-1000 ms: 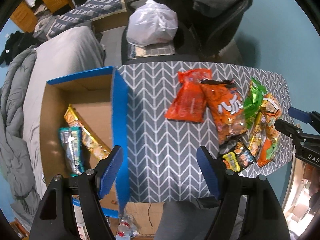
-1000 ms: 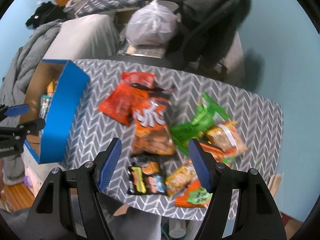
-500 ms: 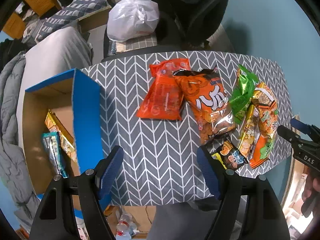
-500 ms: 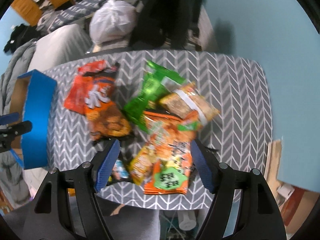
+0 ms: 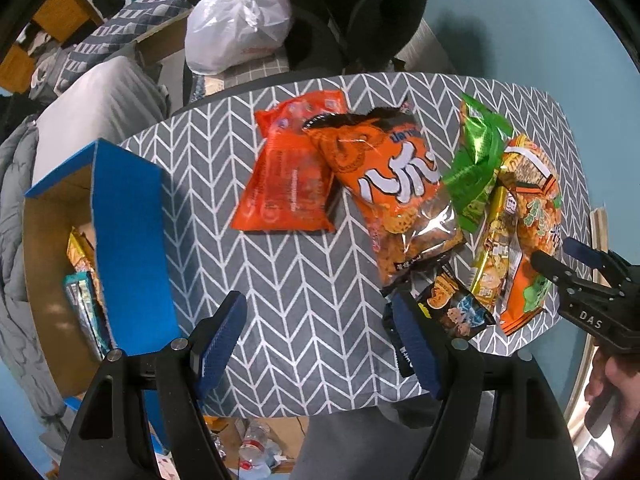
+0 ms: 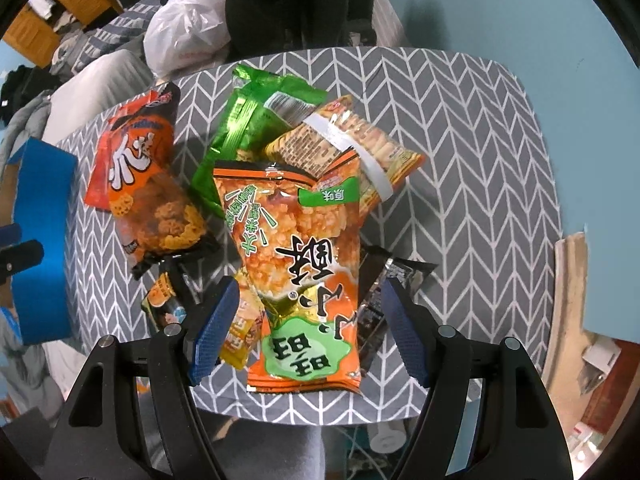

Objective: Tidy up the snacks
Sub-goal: 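Grasp the orange rice-cracker bag with the right tool while the left tool grasps the orange chip bag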

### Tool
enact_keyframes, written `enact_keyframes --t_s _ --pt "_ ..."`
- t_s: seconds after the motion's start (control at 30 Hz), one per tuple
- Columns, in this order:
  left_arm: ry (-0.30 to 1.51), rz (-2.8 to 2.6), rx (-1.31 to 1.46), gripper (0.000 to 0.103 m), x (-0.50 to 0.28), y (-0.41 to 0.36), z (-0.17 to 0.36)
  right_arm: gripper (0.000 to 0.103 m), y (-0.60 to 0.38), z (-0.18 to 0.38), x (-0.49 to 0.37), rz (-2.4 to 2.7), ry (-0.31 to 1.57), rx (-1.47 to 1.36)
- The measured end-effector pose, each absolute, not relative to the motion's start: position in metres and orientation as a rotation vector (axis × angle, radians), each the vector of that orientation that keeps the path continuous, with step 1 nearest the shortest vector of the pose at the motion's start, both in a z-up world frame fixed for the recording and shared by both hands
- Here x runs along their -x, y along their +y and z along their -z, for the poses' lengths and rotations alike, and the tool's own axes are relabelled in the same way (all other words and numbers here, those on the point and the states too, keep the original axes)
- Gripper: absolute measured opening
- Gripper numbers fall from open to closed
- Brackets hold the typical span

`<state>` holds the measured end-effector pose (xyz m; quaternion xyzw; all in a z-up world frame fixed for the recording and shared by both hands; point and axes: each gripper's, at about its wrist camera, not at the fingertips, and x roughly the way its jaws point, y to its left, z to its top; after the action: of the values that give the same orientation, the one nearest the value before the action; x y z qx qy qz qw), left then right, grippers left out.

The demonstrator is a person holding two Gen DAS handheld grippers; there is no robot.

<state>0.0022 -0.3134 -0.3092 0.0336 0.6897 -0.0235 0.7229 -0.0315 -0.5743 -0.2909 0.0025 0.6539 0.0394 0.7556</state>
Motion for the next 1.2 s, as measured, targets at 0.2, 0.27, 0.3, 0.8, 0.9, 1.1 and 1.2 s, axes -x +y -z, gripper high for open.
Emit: enact_keyframes --t_s 0.2,0.27,0.3,0.8,0.9,1.1,1.2 --pt "1.537 0.051 -0.073 0.077 -0.007 -0.322 0.32 0.073 -0.568 0.307 0.028 -0.089 1.432 0.018" --pt "1.545 0.05 -0.069 0.077 -0.01 -0.324 0.323 0.073 -0.566 0.311 0.027 -0.091 1.439 0.034" --pt "1.548 0.05 -0.064 0.078 -0.012 -0.325 0.325 0.073 -0.566 0.313 0.027 -0.093 1.441 0.037" --pt "1.562 0.006 0.039 0.079 -0.05 -0.337 0.333 0.033 -0.577 0.286 0.023 -0.156 1.404 0.039" --pt "1.568 -0.001 0.056 0.079 -0.06 -0.342 0.334 0.033 -0.578 0.272 0.018 -0.172 1.384 0.05" --pt "1.592 -0.023 0.111 0.079 -0.078 -0.355 0.342 0.033 -0.578 0.26 -0.005 -0.202 1.37 0.054" --pt "1.613 -0.049 0.141 0.079 -0.087 -0.359 0.352 0.033 -0.574 0.263 -0.01 -0.216 1.367 0.063"
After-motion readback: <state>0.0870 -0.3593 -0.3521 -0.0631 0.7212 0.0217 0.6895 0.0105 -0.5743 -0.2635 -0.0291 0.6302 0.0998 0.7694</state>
